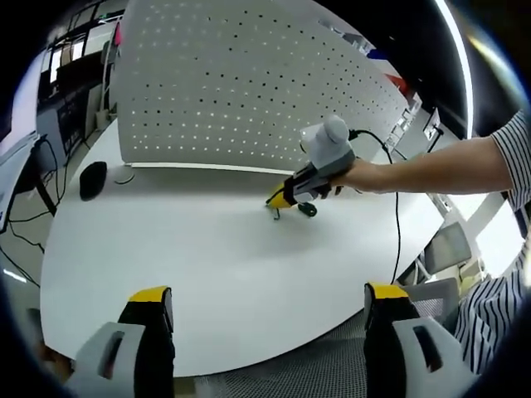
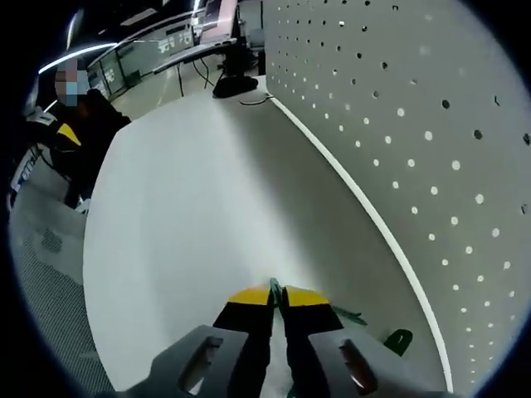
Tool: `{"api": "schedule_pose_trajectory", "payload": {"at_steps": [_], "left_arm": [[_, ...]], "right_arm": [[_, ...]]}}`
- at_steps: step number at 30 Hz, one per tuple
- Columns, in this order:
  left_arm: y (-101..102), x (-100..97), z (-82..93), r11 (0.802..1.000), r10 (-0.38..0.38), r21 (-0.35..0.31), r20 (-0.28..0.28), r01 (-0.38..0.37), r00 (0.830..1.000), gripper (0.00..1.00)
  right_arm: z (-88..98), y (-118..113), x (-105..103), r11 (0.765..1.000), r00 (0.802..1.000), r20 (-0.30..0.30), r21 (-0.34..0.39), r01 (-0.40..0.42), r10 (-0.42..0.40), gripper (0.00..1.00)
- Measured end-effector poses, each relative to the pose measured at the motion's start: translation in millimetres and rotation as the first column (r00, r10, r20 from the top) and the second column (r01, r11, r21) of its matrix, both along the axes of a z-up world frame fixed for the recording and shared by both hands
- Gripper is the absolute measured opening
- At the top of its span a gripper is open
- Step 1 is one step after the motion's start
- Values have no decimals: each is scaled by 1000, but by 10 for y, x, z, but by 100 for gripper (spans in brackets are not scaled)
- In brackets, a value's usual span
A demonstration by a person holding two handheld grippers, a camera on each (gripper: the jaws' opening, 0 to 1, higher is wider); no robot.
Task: Insert the hook assembly into the mounting plate slot until the hook locks in place.
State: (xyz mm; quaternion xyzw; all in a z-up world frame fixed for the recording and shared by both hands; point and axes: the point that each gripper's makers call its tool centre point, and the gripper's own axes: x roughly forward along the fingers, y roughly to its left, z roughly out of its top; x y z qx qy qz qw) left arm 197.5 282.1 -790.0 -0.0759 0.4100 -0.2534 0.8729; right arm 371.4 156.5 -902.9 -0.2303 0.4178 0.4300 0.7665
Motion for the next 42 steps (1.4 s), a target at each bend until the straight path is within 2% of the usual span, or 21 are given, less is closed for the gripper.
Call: {"api": "schedule_pose_trajectory", "payload": {"at_steps": [10,13,17,21,29,33,39,40,41,42], "left_arm": [[-27,77,90,1000,-18,11,26,17,999,98],[-56,111,119,999,-31,19,34,30,999,98],[-89,177,181,999,-45,31,50,43,998,98],[-111,227,234,997,-62,45,62,59,996,97],[-124,332,378,994,-92,58,98,87,991,97],[-156,366,438,994,-98,51,114,92,989,97],[-235,372,472,994,-108,35,119,104,987,97],[-246,375,476,994,-106,30,118,103,987,97],[-260,381,482,995,-100,21,118,98,988,97],[-278,382,483,995,-96,13,113,95,989,96]], "right_arm": [[257,-55,45,992,994,41,78,100,-103,1],[395,-62,69,965,977,11,157,211,-215,1],[559,-85,55,960,971,52,176,219,-232,0],[773,-70,62,938,958,71,237,255,-278,0],[1109,-56,-30,919,946,116,297,259,-304,0],[1272,-58,-63,892,932,113,350,287,-344,0],[1472,-49,-174,869,919,125,394,299,-373,0],[1511,-43,-191,853,913,108,414,319,-394,0],[1578,-22,-214,825,903,87,451,341,-421,0],[1605,-20,-239,821,902,84,457,343,-424,0]]}}
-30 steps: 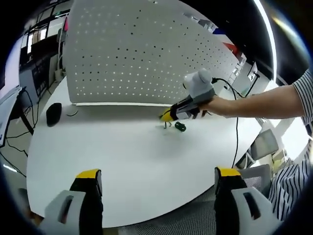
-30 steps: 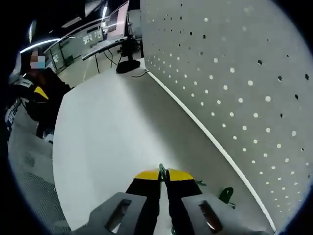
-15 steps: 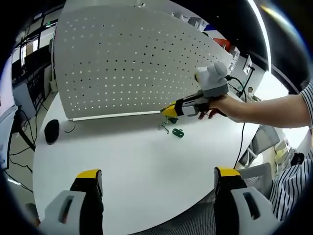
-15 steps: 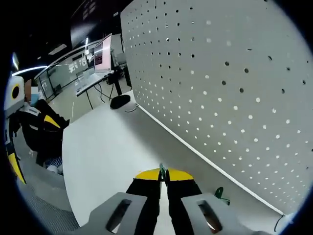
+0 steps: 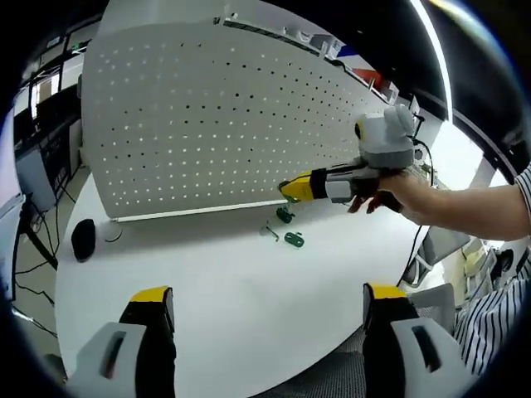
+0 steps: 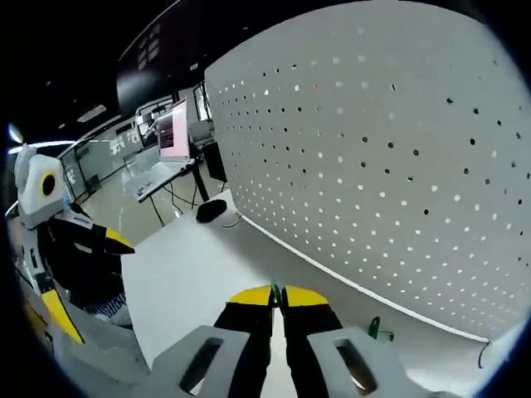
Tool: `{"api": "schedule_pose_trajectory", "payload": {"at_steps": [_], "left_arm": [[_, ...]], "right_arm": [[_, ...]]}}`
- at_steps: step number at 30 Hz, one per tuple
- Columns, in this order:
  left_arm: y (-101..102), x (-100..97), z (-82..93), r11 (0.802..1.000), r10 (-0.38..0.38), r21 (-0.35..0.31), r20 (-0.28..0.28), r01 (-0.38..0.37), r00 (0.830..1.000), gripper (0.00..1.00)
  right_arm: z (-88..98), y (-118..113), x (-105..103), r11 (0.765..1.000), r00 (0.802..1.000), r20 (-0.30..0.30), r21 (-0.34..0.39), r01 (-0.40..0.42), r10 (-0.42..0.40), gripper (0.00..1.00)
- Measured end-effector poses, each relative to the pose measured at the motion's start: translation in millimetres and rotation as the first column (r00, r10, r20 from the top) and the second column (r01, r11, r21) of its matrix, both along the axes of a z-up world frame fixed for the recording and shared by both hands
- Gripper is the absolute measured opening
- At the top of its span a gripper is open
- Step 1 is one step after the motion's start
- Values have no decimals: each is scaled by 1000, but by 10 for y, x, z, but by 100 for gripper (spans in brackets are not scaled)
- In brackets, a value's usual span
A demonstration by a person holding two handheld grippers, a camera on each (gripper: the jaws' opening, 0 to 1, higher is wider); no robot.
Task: Insert the hook assembly into the mounting plate slot until the hook locks in place.
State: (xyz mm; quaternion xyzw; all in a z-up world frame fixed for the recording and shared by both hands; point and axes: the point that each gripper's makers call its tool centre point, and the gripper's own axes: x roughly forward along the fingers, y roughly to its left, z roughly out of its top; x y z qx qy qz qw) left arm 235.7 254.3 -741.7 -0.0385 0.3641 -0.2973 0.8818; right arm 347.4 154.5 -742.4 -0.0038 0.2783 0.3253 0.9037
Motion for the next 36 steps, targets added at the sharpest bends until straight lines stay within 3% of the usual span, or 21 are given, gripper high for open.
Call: {"api": "schedule_pose_trajectory", "payload": {"at_steps": [13,19,27,34,36], "left_arm": [[-204,27,71,999,-5,-45,-10,5,1000,93],[-258,55,146,994,27,-109,-18,-28,999,90],[-378,69,269,960,71,-267,-69,-87,995,83],[-458,73,310,942,74,-321,-89,-99,993,78],[-494,88,348,917,90,-378,-115,-128,989,76]], "right_arm": [[234,61,-363,990,998,-4,126,59,-59,0],[281,76,-535,978,995,-12,184,96,-96,0],[367,55,-683,953,989,-30,264,147,-144,0],[405,13,-704,936,984,-33,304,177,-176,0],[404,10,-712,932,983,-38,312,183,-180,0]]}}
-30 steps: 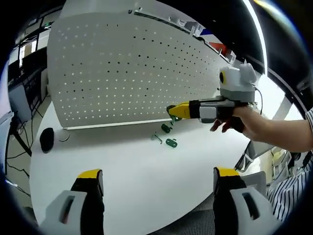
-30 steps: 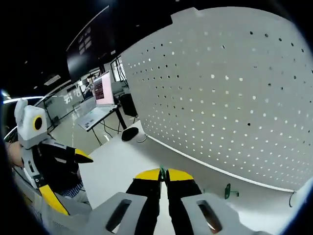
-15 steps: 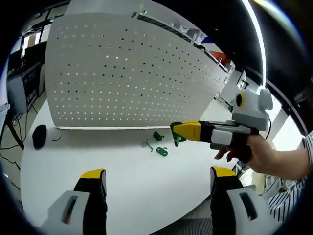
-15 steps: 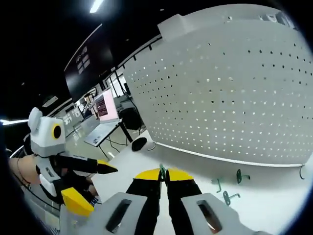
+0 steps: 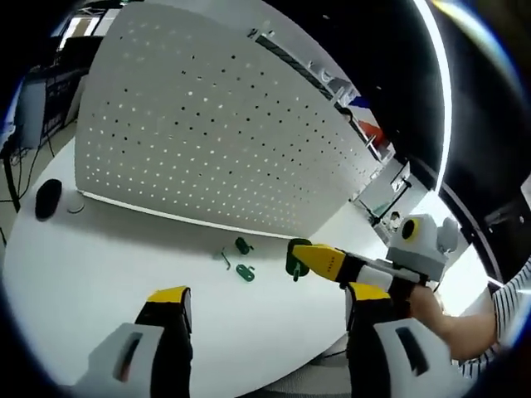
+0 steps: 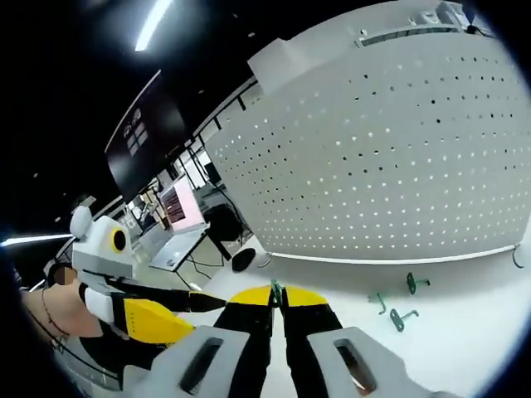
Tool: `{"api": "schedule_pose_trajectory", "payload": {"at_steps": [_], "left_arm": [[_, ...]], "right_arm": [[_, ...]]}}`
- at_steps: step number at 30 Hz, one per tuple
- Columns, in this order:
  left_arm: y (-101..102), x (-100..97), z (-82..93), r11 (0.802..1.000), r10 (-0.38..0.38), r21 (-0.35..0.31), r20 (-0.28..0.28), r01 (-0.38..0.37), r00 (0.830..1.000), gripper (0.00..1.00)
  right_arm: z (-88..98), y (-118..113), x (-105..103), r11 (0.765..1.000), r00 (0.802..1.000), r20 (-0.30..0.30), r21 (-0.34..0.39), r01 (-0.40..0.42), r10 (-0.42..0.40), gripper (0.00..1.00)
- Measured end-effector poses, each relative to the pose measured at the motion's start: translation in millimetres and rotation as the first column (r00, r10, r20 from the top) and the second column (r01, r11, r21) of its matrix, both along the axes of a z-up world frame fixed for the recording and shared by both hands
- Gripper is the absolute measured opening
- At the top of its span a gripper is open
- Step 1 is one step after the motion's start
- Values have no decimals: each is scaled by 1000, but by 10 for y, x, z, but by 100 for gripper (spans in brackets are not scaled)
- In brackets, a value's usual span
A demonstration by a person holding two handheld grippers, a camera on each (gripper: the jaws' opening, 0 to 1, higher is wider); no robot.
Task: Insert the hook assembly into the mounting plate slot until the hook locks in place.
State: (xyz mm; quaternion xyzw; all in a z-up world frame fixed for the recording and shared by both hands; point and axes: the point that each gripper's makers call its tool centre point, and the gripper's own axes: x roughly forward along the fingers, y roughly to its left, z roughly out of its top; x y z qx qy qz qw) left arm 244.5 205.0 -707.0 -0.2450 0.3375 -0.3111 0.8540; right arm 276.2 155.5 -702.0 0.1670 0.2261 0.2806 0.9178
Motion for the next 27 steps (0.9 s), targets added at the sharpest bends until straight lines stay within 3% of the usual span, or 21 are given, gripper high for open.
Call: {"api": "schedule_pose_trajectory", "payload": {"at_steps": [3,17,27], "left_arm": [[-15,20,10,999,14,-39,-12,-15,1000,71],[-123,28,63,998,-15,-61,26,16,1000,42],[-188,4,2,997,-28,-77,12,29,1000,31]], "right_arm": [[7,-4,-8,1000,1000,1,9,6,-6,0],[77,16,-60,998,999,40,68,4,-7,0],[44,28,-71,997,999,38,79,5,-8,0]]}}
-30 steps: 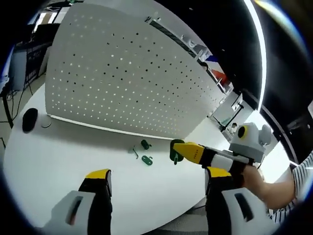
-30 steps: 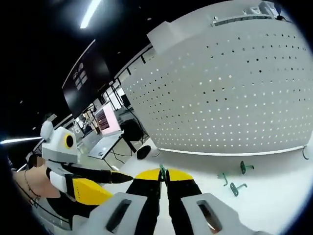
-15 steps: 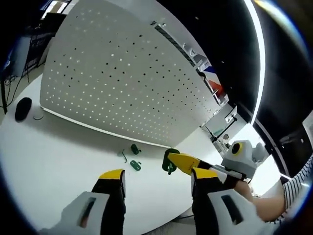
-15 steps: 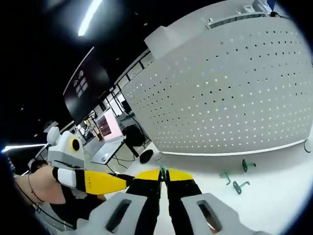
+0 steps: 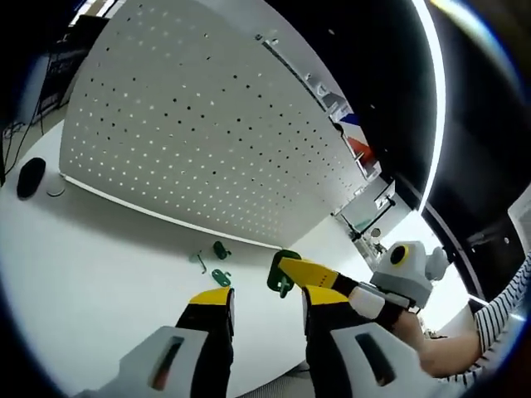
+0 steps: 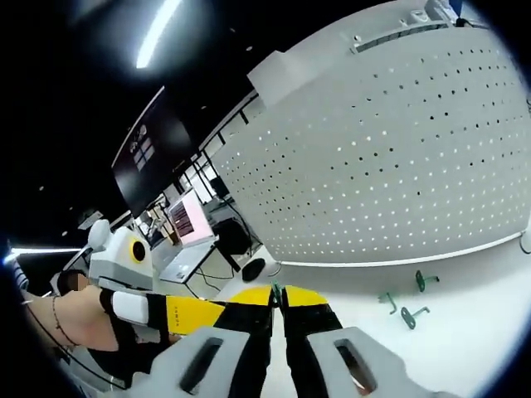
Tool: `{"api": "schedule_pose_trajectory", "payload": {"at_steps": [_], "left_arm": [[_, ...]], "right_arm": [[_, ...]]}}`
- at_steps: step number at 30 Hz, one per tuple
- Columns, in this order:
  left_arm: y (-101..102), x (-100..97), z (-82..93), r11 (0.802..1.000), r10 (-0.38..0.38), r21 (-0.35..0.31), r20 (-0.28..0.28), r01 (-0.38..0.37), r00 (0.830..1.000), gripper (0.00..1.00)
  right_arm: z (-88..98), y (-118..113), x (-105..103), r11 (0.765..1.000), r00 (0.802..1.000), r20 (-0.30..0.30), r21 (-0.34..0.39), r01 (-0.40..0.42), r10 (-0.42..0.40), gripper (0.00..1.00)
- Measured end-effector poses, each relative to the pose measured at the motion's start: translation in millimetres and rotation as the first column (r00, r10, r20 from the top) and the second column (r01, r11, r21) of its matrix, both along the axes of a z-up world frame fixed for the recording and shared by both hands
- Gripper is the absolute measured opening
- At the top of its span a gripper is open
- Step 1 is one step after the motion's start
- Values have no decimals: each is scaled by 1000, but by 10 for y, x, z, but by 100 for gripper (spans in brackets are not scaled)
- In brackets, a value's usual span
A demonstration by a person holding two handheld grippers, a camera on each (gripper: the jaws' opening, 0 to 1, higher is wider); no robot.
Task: Insert the hook assembly into the mounting plate slot until the hook locks in place.
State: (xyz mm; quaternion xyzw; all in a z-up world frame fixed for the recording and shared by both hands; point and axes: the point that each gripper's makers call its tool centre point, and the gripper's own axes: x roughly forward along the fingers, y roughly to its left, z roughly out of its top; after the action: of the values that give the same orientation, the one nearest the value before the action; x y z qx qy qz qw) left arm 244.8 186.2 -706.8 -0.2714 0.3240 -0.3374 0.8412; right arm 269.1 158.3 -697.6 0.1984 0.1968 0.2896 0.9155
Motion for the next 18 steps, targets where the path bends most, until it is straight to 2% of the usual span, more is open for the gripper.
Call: {"api": "schedule_pose_trajectory", "payload": {"at_steps": [14,18], "left_arm": [[-44,40,-16,1000,-30,-2,-1,30,1000,15],[-52,39,-27,999,-39,1,-4,39,999,13]], "right_arm": [[-25,41,1,1000,1000,-4,21,7,-7,0],[-31,65,-3,1000,1000,-6,28,2,-2,0]]}}
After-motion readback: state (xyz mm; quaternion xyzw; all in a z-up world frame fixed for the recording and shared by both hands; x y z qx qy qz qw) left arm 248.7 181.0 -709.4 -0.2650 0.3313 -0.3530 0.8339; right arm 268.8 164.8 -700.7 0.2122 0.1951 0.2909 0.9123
